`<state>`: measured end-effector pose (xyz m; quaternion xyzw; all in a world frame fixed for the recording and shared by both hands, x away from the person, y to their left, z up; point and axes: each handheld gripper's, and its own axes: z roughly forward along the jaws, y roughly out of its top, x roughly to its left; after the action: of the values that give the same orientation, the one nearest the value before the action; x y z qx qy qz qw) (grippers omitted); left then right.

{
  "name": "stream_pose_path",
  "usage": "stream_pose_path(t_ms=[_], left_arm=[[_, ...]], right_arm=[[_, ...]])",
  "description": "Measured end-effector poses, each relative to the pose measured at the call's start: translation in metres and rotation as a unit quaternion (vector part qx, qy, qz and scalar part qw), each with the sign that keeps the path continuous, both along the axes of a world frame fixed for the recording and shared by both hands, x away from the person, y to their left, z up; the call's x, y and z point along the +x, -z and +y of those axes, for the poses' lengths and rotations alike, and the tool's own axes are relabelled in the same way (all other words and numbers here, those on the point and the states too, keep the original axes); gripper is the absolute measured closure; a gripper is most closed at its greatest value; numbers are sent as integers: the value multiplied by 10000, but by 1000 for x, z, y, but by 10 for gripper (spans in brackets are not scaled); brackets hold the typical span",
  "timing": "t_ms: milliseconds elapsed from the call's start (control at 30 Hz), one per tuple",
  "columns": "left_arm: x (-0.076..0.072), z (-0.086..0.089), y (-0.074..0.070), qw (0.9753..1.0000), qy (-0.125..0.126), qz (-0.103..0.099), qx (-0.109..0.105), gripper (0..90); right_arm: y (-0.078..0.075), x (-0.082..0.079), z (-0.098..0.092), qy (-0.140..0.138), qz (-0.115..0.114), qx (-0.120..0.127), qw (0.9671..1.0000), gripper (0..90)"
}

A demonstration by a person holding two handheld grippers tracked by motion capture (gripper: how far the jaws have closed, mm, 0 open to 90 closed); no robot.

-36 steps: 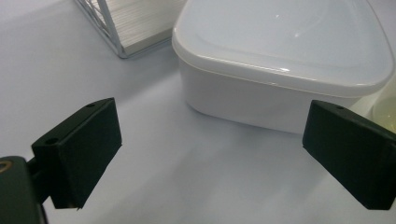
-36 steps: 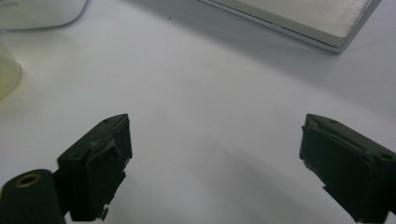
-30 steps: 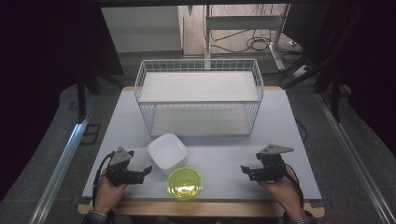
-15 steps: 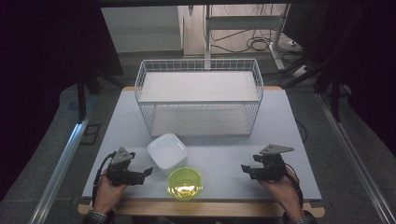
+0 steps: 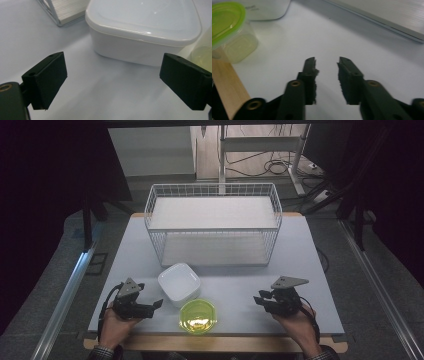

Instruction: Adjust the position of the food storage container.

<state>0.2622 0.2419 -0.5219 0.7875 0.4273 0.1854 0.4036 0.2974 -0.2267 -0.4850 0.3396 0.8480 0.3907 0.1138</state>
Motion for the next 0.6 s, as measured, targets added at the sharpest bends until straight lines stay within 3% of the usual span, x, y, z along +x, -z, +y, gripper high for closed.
stream_pose_path(t_ms=[167,233,367,400,467,600], left_arm=[[0,3,0,9999,-134,-44,-11,75],[-1,5,1,9997,-217,-77,117,75],[-1,8,1,9994,-292,-92,184,74],[-1,9,2,9994,-327,-92,121,74],[0,9,2,9993,-338,-95,123,74],[0,8,2,9993,-322,-90,166,74]], right_arm=[[-4,-2,17,-256,157,10,9995,811],[-7,-2,33,-457,285,166,9984,886],[-13,-3,52,-700,290,211,9969,895],[-16,-4,66,-866,322,268,9954,896],[-17,-4,71,-920,329,289,9948,896],[-18,-5,108,-1355,410,342,9893,897]])
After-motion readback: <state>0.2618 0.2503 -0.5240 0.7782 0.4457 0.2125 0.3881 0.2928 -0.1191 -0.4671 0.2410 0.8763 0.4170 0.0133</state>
